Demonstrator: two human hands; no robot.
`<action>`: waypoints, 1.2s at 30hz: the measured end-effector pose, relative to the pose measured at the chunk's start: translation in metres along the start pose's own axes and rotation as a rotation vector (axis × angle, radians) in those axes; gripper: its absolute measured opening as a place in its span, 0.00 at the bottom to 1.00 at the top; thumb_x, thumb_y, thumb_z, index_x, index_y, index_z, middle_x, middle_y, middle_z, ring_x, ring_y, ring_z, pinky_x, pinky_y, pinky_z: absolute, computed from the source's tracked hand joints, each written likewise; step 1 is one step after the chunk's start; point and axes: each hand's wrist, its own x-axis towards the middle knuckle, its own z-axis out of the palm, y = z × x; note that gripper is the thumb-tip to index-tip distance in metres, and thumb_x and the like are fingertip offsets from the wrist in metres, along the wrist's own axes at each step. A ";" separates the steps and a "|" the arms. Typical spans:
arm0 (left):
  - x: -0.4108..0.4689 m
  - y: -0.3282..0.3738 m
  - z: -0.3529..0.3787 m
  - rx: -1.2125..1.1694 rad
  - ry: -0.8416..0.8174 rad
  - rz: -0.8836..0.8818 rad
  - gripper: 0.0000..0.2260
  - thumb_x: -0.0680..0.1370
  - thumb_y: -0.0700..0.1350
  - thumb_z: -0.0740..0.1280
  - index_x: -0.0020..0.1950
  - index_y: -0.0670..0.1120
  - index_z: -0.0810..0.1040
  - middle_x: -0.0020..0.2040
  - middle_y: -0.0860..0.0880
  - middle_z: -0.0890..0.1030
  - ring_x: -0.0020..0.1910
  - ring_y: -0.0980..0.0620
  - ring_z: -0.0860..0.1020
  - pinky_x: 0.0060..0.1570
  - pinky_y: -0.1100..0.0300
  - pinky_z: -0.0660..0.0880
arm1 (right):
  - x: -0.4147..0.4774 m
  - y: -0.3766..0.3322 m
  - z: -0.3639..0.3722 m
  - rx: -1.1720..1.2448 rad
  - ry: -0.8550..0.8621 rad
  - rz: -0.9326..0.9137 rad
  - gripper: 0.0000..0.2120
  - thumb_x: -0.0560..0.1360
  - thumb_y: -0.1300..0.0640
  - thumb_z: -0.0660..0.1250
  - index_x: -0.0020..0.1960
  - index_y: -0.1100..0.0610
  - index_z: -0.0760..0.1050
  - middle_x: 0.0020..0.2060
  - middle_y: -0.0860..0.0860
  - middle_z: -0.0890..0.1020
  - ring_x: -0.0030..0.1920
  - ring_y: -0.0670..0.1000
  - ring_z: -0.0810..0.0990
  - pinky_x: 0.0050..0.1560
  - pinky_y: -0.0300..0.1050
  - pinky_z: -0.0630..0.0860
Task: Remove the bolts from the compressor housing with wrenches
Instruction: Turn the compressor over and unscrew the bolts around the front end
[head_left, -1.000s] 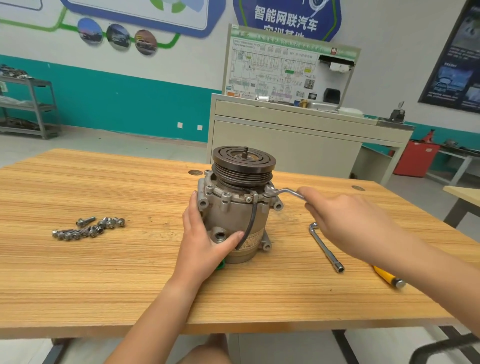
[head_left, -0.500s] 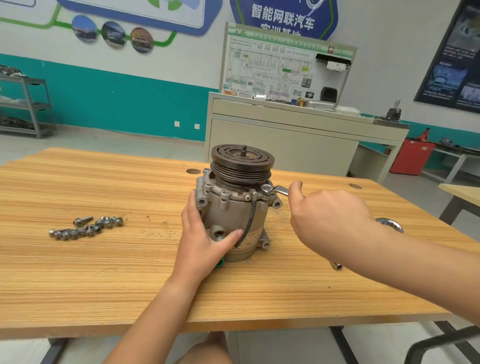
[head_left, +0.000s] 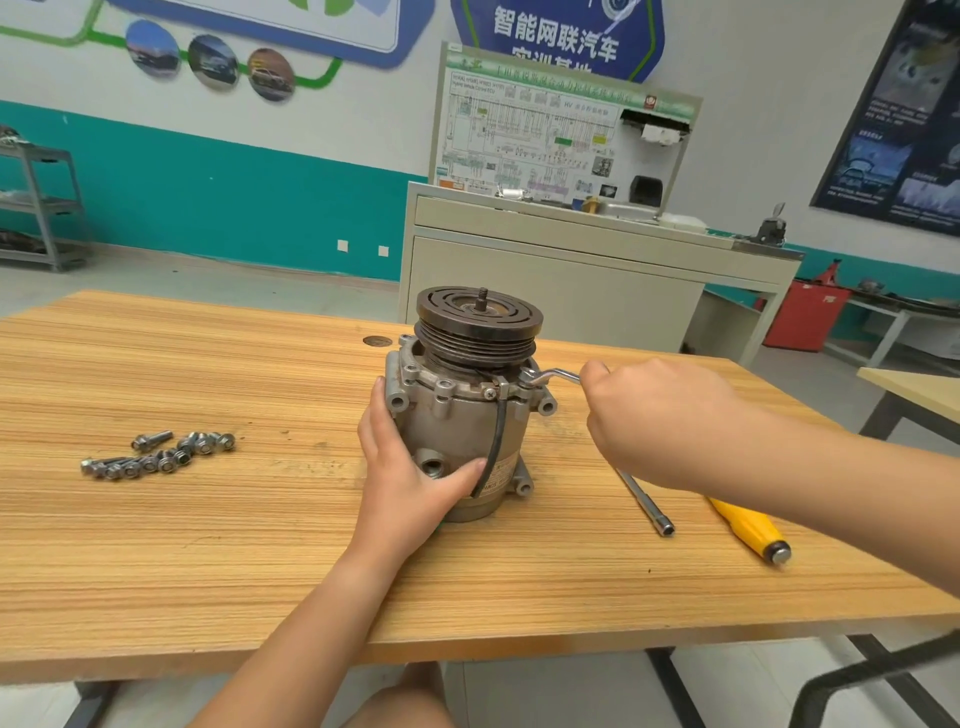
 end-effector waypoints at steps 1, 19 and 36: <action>0.001 -0.001 0.002 0.002 0.011 -0.006 0.55 0.63 0.51 0.79 0.76 0.57 0.40 0.74 0.54 0.52 0.66 0.62 0.58 0.61 0.66 0.60 | 0.001 0.001 0.001 0.010 0.002 -0.005 0.08 0.77 0.60 0.53 0.56 0.57 0.65 0.29 0.49 0.66 0.28 0.48 0.65 0.23 0.42 0.63; 0.024 0.000 0.015 0.145 0.056 -0.029 0.56 0.62 0.56 0.78 0.76 0.56 0.41 0.74 0.50 0.52 0.70 0.47 0.64 0.66 0.44 0.67 | 0.033 0.004 0.022 0.086 0.136 -0.029 0.14 0.80 0.58 0.52 0.65 0.58 0.63 0.28 0.49 0.65 0.28 0.49 0.65 0.23 0.41 0.60; 0.008 -0.005 0.008 0.143 0.075 0.065 0.50 0.67 0.53 0.76 0.74 0.58 0.41 0.76 0.50 0.49 0.72 0.50 0.60 0.59 0.63 0.64 | 0.110 0.028 0.059 0.079 0.304 -0.193 0.15 0.74 0.70 0.56 0.59 0.60 0.67 0.48 0.54 0.77 0.48 0.55 0.76 0.44 0.46 0.74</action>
